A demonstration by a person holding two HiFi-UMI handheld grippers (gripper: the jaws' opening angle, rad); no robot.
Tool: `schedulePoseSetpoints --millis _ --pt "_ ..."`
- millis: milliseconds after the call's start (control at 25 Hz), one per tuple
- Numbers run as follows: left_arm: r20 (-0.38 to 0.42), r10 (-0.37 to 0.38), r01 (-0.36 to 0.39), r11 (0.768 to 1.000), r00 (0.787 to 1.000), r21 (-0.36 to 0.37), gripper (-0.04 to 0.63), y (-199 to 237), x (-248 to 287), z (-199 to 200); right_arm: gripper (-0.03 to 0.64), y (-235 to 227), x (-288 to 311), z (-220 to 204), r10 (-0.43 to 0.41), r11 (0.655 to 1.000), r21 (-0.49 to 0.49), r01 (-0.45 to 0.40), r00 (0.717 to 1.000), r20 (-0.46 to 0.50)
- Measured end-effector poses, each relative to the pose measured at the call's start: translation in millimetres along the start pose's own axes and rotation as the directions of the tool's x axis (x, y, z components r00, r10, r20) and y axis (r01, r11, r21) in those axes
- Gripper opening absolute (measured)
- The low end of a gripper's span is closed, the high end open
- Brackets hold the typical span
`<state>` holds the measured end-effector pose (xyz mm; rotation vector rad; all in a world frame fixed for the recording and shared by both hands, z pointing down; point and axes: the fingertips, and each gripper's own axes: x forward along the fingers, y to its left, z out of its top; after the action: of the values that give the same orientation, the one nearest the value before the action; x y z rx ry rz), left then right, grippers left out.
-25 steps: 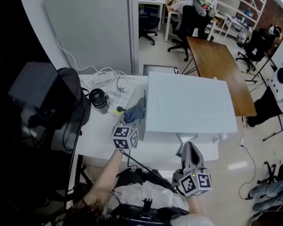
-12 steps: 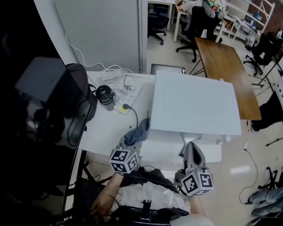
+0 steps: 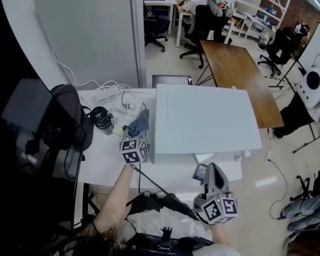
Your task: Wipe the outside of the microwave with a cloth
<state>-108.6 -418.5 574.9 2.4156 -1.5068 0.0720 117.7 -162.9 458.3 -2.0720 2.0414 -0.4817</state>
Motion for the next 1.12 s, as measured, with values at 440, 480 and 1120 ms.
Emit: schedulePoseSetpoints --millis 440,480,1120 --pt "-0.115 -0.062 0.051 0.994 0.991 -0.093 0.054 1 56 -40 0.0 -24 -2 7 -0.117 0.993 0.008 0.117 0.993 0.016" --pt "-0.126 -0.085 0.078 0.995 0.988 -0.06 0.054 -4 57 -41 0.0 -25 0 6 -0.119 0.993 0.01 0.119 0.993 0.015" --pt "-0.204 -0.218 0.214 0.976 0.954 -0.043 0.054 -47 -47 -80 0.0 2 13 -15 0.016 1.0 0.005 -0.016 0.998 -0.053"
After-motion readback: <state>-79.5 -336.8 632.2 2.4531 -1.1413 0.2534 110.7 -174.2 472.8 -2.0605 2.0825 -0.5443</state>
